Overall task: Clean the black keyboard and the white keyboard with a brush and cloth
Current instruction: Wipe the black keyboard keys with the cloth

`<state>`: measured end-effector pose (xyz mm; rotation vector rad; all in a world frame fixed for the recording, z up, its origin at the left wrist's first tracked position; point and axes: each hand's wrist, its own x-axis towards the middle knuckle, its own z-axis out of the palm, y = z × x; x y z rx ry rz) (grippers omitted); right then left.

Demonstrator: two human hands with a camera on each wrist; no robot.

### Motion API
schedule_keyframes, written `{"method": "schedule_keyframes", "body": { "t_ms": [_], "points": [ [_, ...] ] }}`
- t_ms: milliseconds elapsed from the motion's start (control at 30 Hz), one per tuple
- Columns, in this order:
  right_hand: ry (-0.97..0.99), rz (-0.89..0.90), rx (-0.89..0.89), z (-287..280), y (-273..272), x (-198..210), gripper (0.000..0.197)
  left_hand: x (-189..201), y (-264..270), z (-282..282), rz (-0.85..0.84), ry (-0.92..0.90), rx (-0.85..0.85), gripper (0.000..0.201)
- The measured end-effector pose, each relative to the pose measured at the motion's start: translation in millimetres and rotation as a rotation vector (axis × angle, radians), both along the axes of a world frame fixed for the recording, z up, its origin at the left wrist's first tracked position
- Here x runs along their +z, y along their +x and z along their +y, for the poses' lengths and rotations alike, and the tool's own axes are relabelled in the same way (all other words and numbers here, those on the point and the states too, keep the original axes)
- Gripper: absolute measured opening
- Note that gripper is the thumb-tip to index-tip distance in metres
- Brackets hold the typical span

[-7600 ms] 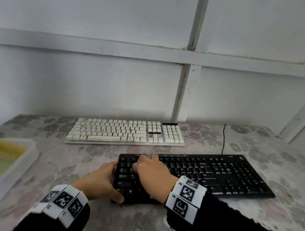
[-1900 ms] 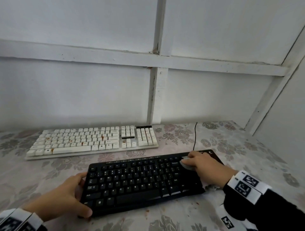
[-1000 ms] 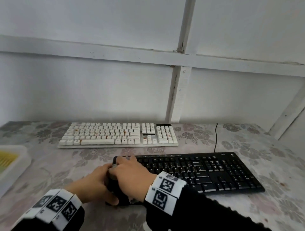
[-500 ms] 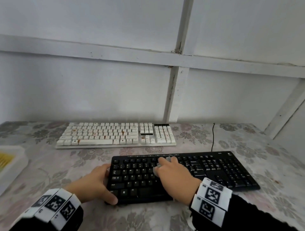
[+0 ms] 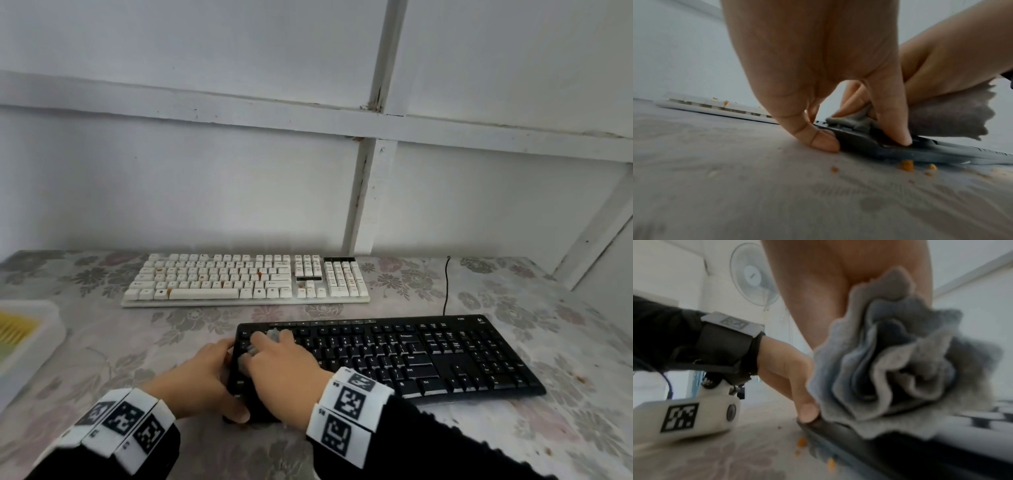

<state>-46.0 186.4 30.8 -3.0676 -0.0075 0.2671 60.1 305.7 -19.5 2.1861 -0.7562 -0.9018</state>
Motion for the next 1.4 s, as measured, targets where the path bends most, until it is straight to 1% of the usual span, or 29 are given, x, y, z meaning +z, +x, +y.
{"method": "schedule_keyframes", "body": {
  "t_ms": [100,133,200,267,367,433,533,600,667,733,833,933,1000,1067,1133,1167,1233,1333,1400],
  "points": [
    [-0.02,0.005,-0.048,-23,-18,2,0.033,2,-4,0,0.025,-0.042,0.009,0.099],
    [-0.029,0.01,-0.068,-31,-24,2,0.034,2,-4,0,0.027,-0.043,0.008,0.098],
    [-0.046,0.026,-0.117,-48,-36,3,0.034,3,-5,1,0.013,-0.029,0.004,0.101],
    [-0.059,0.069,-0.165,-63,-42,3,0.028,4,-5,1,0.002,-0.025,-0.004,0.103],
    [-0.061,0.11,-0.17,-71,-36,8,0.021,6,-6,0,0.036,-0.039,-0.002,0.099],
    [0.012,0.076,-0.135,-60,-25,14,0.021,8,-7,0,0.035,-0.034,-0.003,0.101],
    [0.096,0.026,-0.011,-23,-7,15,0.021,8,-5,0,0.042,-0.02,0.015,0.106],
    [0.089,0.042,0.027,-1,6,7,0.029,8,-3,-1,0.026,0.008,0.005,0.11],
    [0.074,0.041,0.023,11,11,1,0.033,8,-2,-3,0.011,0.029,0.0,0.116],
    [0.055,0.024,0.008,12,8,-1,0.034,8,-4,-3,0.022,0.024,0.008,0.113],
    [0.023,-0.014,-0.02,-1,-6,0,0.032,10,-8,-3,0.034,-0.019,0.012,0.095],
    [0.008,0.02,-0.038,-24,-19,1,0.031,11,-9,-2,0.059,-0.037,0.026,0.089],
    [-0.019,0.031,-0.059,-40,-28,1,0.031,10,-9,-2,0.07,-0.051,0.025,0.09],
    [-0.042,0.052,-0.087,-55,-36,1,0.03,7,-7,-1,0.083,-0.068,0.025,0.099],
    [-0.037,0.108,-0.123,-70,-41,8,0.021,6,-7,0,0.081,-0.073,0.023,0.101],
    [-0.027,0.129,-0.125,-77,-42,12,0.021,6,-7,0,0.082,-0.069,0.025,0.1],
    [0.028,0.116,-0.098,-90,-41,15,0.029,8,-6,-1,0.084,-0.064,0.02,0.098],
    [0.085,0.04,-0.058,-97,-39,3,0.031,10,-6,-2,0.108,-0.058,0.013,0.09],
    [0.083,0.014,-0.053,-97,-41,-9,0.033,12,-7,-3,0.119,-0.052,0.002,0.089]
  ]
}}
